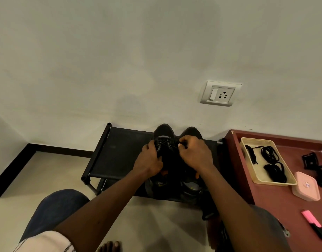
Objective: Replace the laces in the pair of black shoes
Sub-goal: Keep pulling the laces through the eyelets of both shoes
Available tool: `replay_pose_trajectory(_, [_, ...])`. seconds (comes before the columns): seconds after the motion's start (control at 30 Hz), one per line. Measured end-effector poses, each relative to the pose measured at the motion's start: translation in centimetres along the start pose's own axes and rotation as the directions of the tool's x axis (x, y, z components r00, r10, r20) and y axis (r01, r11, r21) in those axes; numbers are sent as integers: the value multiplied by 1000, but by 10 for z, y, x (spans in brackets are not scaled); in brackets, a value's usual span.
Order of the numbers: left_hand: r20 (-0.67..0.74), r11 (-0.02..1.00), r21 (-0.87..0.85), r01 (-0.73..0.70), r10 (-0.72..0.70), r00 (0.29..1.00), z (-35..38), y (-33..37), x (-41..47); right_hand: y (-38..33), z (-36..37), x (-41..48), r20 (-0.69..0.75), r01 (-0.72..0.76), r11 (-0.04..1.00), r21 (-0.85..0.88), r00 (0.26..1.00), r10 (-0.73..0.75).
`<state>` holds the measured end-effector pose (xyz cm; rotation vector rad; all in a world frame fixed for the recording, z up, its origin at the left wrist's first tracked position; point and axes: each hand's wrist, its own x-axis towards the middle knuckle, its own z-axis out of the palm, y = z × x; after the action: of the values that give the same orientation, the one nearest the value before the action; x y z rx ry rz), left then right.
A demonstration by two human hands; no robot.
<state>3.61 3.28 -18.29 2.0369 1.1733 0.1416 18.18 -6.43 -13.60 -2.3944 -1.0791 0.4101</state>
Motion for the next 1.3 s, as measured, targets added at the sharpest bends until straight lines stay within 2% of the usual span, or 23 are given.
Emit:
replay_pose_trajectory(0.13, [29, 988, 148, -35, 31, 999, -6, 4, 4, -7, 12, 4, 41, 47, 990, -134, 998, -42])
replay_pose_trajectory(0.23, [28, 975, 219, -42, 36, 999, -7, 4, 7, -9, 16, 5, 2, 66, 981, -184, 998, -67])
replay_pose_trajectory(0.43, [44, 951, 307, -32, 20, 999, -5, 5, 9, -5, 5, 9, -100, -22, 969, -246, 995, -3])
replay_pose_trajectory(0.57, [56, 953, 298, -44, 29, 998, -5, 6, 9, -3, 2, 8, -12, 40, 964, -263, 999, -45])
replay_pose_trajectory(0.73, [156, 954, 289, -77, 32, 987, -11, 7, 13, -5, 1, 11, 154, 188, 874, -448, 979, -131])
replay_pose_trajectory(0.93, [244, 934, 341, -110, 24, 969, -27, 14, 23, -8, 9, 26, 15, 132, 924, -359, 991, -135])
replay_pose_trajectory(1.13, [255, 920, 371, -124, 27, 967, -28, 19, 24, -12, 21, 35, 70, 136, 927, -349, 990, -118])
replay_pose_trajectory(1.23, [259, 923, 364, -123, 26, 966, -30, 19, 24, -12, 19, 37, 56, 104, 960, -259, 994, -93])
replay_pose_trajectory(1.3, [246, 927, 354, -124, 35, 969, -34, 18, 25, -10, 14, 39, 36, 74, 988, -138, 997, -70])
